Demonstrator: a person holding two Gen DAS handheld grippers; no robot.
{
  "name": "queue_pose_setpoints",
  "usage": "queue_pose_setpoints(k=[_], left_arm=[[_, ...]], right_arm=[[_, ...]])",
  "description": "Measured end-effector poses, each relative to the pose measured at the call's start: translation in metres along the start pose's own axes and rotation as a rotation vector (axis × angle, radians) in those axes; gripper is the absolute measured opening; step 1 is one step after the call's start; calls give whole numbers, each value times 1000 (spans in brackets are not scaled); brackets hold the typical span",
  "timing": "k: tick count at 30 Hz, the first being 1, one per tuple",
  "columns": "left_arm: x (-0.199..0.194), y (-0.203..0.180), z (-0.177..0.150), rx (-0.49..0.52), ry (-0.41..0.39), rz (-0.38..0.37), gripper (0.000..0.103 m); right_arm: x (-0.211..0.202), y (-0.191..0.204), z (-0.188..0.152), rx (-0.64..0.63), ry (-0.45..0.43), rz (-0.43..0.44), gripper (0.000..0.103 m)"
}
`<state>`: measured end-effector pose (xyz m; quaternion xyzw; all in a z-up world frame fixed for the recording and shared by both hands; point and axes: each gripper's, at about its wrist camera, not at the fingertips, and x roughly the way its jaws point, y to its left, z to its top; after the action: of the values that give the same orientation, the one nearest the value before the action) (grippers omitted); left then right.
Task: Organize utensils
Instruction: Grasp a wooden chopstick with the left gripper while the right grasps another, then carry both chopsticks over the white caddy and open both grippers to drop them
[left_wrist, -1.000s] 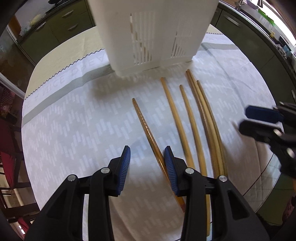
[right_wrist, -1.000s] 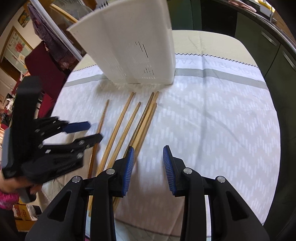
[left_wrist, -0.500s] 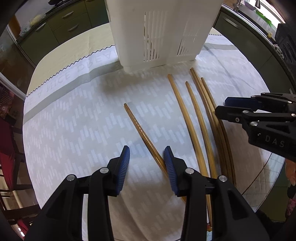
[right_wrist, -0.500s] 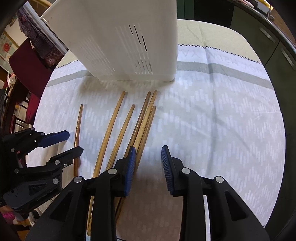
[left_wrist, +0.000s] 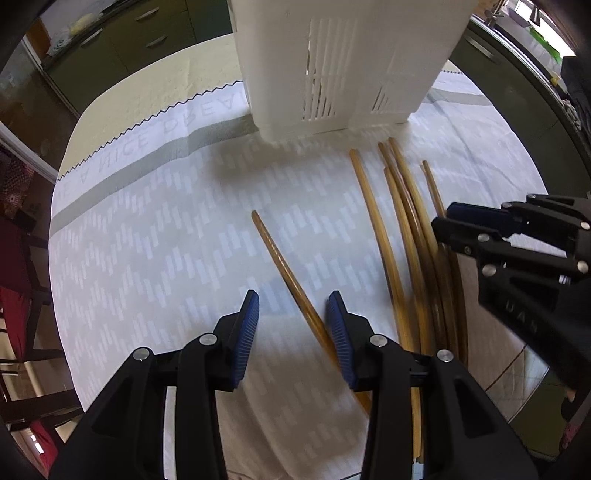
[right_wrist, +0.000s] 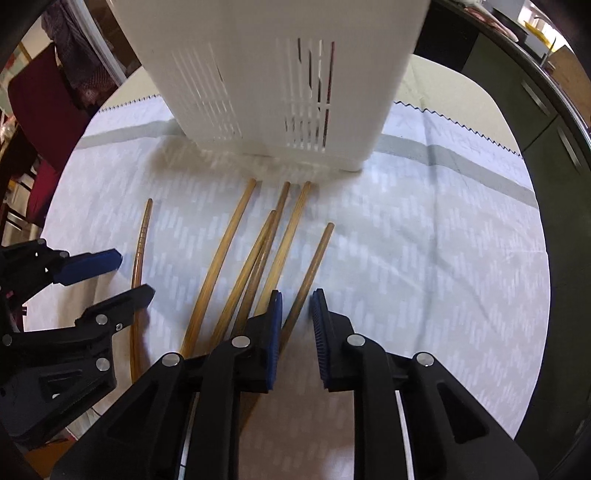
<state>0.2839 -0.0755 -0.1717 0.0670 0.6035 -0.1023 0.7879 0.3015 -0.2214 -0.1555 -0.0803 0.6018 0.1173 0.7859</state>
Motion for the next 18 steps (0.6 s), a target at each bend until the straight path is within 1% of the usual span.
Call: queue_pose_setpoints(k=[5, 7, 8, 9, 11, 14, 18], left_arm=[[3, -5, 12, -8, 5, 10, 36], [4, -8, 15, -7, -3, 8, 22], [4, -11, 14, -10, -3, 2, 12], [4, -11, 16, -15, -1, -5, 9], [5, -12, 20, -14, -5, -14, 6], [5, -12, 21, -18, -8, -20, 6], [-3, -6, 16, -21, -27, -26, 6]], right_arm=[[-1, -6, -1, -6, -2, 9, 10], [-3, -14, -3, 9, -5, 26, 6], [-5, -18, -6, 23, -8, 50, 6], [-9, -24, -10, 30, -15, 63, 6], [-15, -32, -15, 46, -36, 85, 6], [-30, -39, -23, 52, -68, 116, 6], [-57, -47, -35, 61, -134, 157, 6]])
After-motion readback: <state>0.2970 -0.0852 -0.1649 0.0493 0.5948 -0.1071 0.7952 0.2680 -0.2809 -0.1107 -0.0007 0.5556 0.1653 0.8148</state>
